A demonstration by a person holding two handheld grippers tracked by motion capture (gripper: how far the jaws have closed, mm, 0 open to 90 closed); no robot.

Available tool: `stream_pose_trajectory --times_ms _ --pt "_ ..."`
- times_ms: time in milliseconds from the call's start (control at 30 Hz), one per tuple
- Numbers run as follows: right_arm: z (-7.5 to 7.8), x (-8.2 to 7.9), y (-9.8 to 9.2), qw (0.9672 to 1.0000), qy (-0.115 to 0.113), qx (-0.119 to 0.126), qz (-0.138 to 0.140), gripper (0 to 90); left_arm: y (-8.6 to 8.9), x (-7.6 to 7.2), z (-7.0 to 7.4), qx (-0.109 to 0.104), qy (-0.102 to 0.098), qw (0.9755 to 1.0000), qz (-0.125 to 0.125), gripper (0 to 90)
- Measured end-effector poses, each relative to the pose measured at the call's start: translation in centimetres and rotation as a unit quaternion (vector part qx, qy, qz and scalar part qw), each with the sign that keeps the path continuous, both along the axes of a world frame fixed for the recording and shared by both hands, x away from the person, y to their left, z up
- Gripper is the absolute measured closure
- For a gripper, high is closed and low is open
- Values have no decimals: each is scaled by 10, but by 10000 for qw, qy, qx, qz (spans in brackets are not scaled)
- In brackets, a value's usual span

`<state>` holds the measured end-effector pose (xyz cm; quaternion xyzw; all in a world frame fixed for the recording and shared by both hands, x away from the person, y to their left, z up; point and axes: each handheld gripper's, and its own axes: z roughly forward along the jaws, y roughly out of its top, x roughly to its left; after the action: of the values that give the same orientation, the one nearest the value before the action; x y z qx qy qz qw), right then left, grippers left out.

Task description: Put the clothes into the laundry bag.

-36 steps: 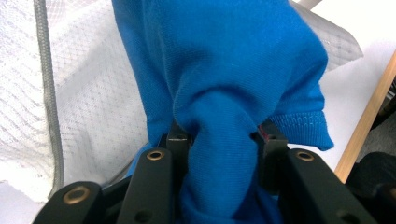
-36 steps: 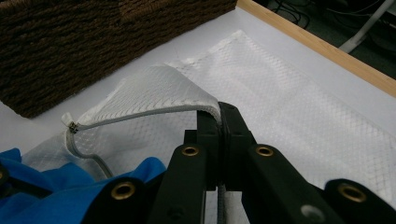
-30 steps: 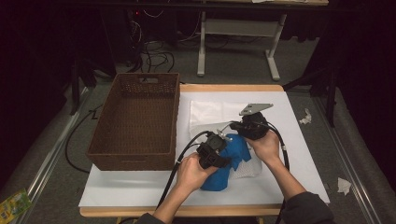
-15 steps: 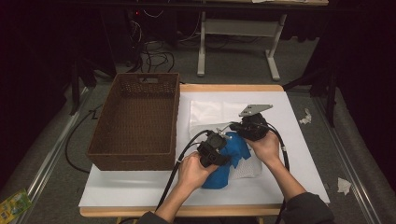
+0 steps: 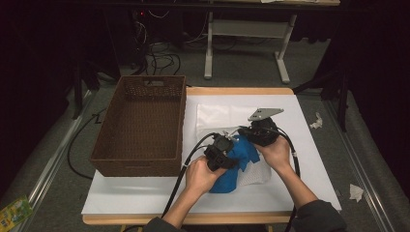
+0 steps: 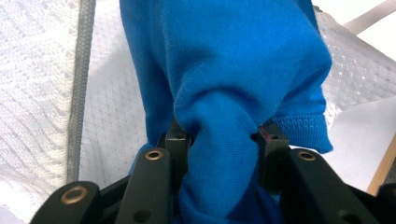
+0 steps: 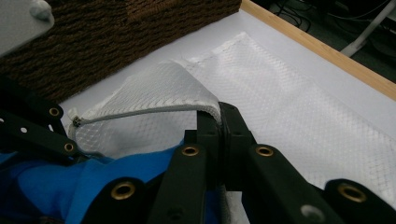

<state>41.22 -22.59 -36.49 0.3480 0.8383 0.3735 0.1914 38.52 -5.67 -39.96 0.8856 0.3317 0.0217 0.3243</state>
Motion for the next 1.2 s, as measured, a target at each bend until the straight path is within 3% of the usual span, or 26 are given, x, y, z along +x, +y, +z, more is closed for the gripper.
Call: stream_pose_trajectory --times_ms 600,900,1200 --pt "4 -7 1 9999 -90 -5 87 893 3 16 -9 -159 56 9981 586 643" --pt "5 -9 2 9999 -98 -15 124 893 -2 19 -11 -107 13 9969 776 640" --pt "4 -11 4 9998 -106 -25 148 893 -4 27 -14 -132 -60 9941 1075 624"
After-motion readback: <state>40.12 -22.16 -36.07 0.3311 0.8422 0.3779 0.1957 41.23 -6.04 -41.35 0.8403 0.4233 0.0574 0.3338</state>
